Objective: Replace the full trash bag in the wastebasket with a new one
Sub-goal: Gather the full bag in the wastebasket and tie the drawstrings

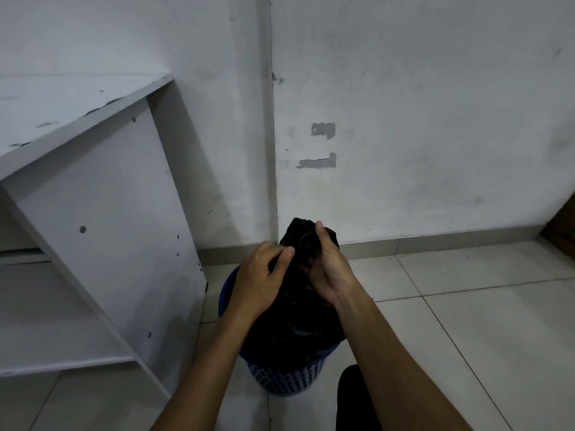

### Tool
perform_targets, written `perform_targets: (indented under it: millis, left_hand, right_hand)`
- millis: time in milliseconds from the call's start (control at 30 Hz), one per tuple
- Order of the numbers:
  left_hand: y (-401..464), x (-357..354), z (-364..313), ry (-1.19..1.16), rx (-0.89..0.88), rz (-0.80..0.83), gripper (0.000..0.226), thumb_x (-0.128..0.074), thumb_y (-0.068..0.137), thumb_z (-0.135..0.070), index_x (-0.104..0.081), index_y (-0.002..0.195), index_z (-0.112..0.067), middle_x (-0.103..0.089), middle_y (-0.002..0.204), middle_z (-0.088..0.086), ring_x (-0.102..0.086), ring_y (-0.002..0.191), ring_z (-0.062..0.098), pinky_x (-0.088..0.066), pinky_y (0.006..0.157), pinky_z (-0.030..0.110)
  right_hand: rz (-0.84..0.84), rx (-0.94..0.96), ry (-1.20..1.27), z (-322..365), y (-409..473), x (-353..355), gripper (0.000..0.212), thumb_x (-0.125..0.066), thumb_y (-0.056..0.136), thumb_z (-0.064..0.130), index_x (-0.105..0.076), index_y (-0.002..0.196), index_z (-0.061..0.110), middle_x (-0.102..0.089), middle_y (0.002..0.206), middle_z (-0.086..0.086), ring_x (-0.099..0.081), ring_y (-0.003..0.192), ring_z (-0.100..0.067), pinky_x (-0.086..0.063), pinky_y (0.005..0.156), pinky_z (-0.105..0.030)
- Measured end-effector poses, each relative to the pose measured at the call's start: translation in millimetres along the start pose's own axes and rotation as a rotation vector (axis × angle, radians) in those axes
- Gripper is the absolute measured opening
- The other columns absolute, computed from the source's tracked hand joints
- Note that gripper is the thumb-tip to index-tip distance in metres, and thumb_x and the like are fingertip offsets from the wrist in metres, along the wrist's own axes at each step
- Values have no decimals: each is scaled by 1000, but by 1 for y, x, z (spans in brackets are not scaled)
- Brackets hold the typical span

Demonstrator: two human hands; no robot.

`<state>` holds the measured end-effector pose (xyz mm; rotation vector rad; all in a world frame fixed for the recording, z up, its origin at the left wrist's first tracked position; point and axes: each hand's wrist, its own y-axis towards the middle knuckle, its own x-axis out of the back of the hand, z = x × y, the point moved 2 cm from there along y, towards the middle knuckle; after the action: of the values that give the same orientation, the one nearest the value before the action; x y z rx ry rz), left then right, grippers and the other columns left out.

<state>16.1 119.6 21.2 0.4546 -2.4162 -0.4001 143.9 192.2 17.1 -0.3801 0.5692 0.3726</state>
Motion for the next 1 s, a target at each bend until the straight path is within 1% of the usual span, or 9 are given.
perform_targets:
  millis: [100, 200, 333, 500, 600, 700, 800, 900, 1000]
  left_hand:
    - [13, -1, -18, -148, 37, -34, 33, -45, 100, -46, -70, 103, -24, -69, 92, -12, -64, 85, 1, -48, 72, 17]
    - [25, 1, -34, -243, 77, -83, 32, -46, 100, -43, -73, 101, -25, -73, 86, -9, -66, 80, 3, -51, 70, 17]
    - [39, 7, -48, -305, 102, -133, 16, -61, 93, -42, -74, 94, -33, -73, 87, -17, -66, 85, 2, -51, 75, 20]
    - [51, 19, -63, -138, 18, -175, 23, -66, 90, -38, -64, 112, -36, -66, 87, -12, -63, 78, 2, -49, 68, 16]
    - [62, 28, -70, -14, -71, -141, 11, -64, 91, -35, -69, 100, -34, -67, 88, -15, -62, 83, 0, -49, 71, 20]
    - [73, 40, -79, -30, -74, -127, 9, -66, 91, -36, -72, 90, -29, -65, 94, -14, -61, 88, 1, -45, 74, 17]
    - [82, 53, -91, -175, -10, -128, 11, -68, 89, -37, -74, 87, -29, -68, 96, -12, -65, 86, 6, -49, 75, 20]
    - [88, 66, -106, -305, 1, -167, 15, -68, 89, -35, -76, 89, -23, -74, 92, -8, -69, 83, 10, -54, 75, 25]
    - [93, 78, -123, -372, -24, -224, 14, -68, 90, -34, -76, 89, -22, -75, 86, -10, -69, 81, 5, -52, 71, 17]
  right_hand:
    - [15, 32, -46, 8, -4, -4, 39, -49, 102, 43, -69, 110, 11, -74, 105, -11, -71, 95, -22, -55, 84, -34]
    - [45, 57, -91, 16, -9, -12, 41, -44, 104, 43, -69, 116, 13, -72, 115, -12, -68, 107, -25, -53, 93, -36]
    - [87, 126, -185, 29, -17, -20, 44, -39, 106, 43, -66, 125, 14, -71, 121, -14, -68, 112, -26, -54, 89, -35]
    - [105, 194, -300, 46, -26, -32, 43, -34, 108, 41, -68, 122, 20, -74, 118, -5, -69, 110, -19, -53, 95, -37]
    - [101, 242, -389, 56, -29, -38, 44, -34, 107, 43, -69, 123, 22, -74, 116, -3, -69, 111, -20, -49, 99, -42]
    - [86, 278, -457, 66, -30, -44, 45, -33, 106, 46, -69, 122, 24, -75, 114, -1, -70, 107, -18, -51, 91, -37]
    - [61, 298, -502, 77, -30, -51, 46, -36, 104, 52, -69, 120, 26, -76, 108, -2, -72, 96, -19, -54, 83, -34]
    - [28, 301, -515, 90, -33, -58, 49, -37, 103, 54, -71, 107, 18, -77, 97, -9, -69, 77, -21, -51, 67, -31]
    - [22, 314, -528, 104, -38, -65, 59, -35, 104, 54, -72, 104, 7, -77, 92, -14, -68, 69, -22, -52, 60, -30]
